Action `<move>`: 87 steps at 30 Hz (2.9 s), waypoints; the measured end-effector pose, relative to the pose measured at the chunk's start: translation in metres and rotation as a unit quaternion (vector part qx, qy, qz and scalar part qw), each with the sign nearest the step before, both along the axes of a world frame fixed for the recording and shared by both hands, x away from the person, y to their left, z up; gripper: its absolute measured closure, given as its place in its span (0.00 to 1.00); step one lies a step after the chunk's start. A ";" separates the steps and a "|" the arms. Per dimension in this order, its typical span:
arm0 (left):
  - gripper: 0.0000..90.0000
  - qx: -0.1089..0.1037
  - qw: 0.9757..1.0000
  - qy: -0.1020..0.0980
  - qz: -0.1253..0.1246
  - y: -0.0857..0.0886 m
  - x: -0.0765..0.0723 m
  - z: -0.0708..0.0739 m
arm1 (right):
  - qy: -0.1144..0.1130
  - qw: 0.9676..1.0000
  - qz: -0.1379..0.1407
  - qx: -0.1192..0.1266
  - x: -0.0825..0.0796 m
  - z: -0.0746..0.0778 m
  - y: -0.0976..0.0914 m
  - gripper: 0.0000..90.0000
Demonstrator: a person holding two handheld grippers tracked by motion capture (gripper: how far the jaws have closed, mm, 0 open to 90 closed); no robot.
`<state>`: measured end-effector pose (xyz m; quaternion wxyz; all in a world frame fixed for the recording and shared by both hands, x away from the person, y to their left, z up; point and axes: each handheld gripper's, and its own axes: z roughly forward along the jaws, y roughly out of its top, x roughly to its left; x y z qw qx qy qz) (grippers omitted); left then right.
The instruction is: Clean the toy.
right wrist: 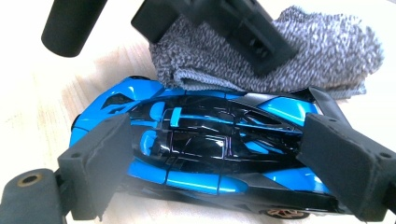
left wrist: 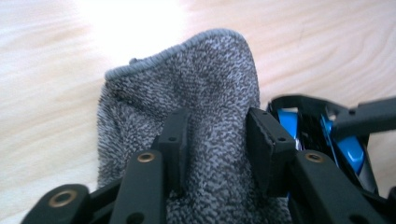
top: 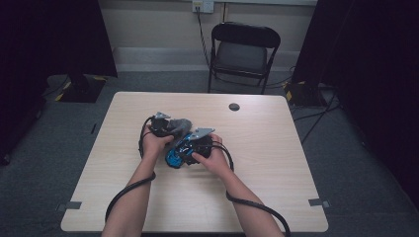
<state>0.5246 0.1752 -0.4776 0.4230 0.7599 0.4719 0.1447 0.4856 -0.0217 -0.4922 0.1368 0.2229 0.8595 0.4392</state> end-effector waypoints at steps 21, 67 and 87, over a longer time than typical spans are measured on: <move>0.83 0.015 0.999 0.041 0.022 -0.006 0.004 -0.011 | 0.002 1.000 -0.001 -0.004 0.000 0.001 0.001 0.10; 0.89 0.003 0.998 0.050 -0.023 0.026 -0.034 -0.004 | 0.006 1.000 0.003 -0.010 -0.002 0.002 0.004 0.10; 0.89 0.011 0.999 0.046 -0.027 0.044 -0.059 -0.004 | 0.006 1.000 -0.001 -0.007 -0.004 0.002 0.004 0.10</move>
